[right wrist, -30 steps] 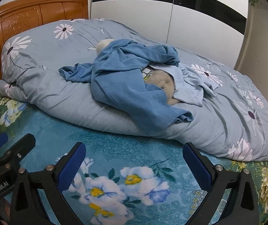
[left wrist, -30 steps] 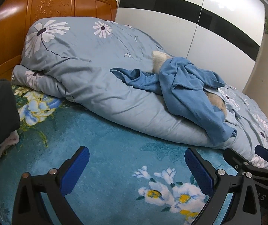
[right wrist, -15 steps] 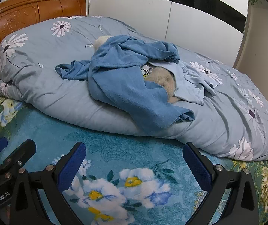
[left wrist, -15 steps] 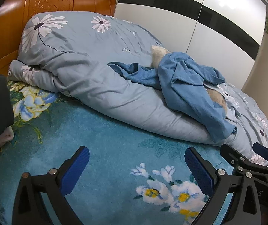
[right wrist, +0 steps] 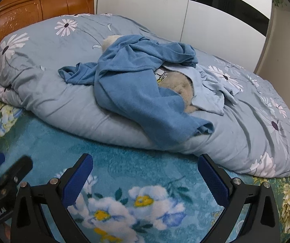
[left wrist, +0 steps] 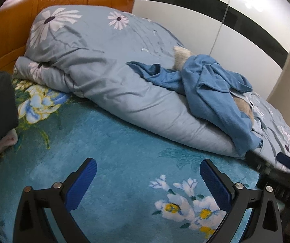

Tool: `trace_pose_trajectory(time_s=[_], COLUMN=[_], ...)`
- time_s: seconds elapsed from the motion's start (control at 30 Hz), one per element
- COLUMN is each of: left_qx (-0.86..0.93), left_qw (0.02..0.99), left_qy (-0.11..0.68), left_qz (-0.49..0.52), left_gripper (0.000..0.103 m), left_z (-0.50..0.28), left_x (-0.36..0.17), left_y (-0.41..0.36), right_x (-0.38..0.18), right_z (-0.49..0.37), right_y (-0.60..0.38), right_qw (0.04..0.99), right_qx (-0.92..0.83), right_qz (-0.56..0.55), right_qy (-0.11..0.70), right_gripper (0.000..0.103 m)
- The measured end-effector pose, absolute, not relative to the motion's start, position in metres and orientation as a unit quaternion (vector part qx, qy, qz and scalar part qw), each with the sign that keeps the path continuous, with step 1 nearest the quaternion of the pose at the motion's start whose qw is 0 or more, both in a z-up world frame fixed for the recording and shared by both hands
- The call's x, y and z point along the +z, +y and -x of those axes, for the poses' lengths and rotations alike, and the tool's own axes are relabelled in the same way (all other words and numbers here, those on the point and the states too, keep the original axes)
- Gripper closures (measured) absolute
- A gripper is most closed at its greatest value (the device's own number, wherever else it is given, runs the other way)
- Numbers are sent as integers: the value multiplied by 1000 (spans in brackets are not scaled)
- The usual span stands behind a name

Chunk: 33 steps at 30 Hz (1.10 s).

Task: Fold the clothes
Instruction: 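Grasp the light blue sweatpants waistband with the right gripper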

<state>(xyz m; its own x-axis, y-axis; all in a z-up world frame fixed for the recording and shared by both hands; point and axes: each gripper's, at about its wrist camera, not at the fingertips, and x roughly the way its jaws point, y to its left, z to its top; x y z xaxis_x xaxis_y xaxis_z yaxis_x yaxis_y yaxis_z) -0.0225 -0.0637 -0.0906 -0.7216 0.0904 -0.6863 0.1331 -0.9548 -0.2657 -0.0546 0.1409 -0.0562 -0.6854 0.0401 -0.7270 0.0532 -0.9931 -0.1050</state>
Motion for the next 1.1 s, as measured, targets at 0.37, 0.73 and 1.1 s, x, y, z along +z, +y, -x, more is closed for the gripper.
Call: trace_pose_trajectory(time_s=[0.37,0.73,1.1], left_qx=[-908,-894,-894], left_qw=[33,41,37], left_qy=[196,245,244], left_qz=[-369,-373,-374], left_gripper=[0,0,0], left_z=[24,24,24], left_x=[-94,-103,-106], left_y=[-92,-110,-115], right_x=[-48,-55,-42], right_z=[177,259,254], right_y=[121,112,150], right_qw=[28,32,18], right_qx=[-898,-870,-862], right_qz=[-437,-456,-419], right_qy=[-53,-184,-286], right_gripper=[0,33,94])
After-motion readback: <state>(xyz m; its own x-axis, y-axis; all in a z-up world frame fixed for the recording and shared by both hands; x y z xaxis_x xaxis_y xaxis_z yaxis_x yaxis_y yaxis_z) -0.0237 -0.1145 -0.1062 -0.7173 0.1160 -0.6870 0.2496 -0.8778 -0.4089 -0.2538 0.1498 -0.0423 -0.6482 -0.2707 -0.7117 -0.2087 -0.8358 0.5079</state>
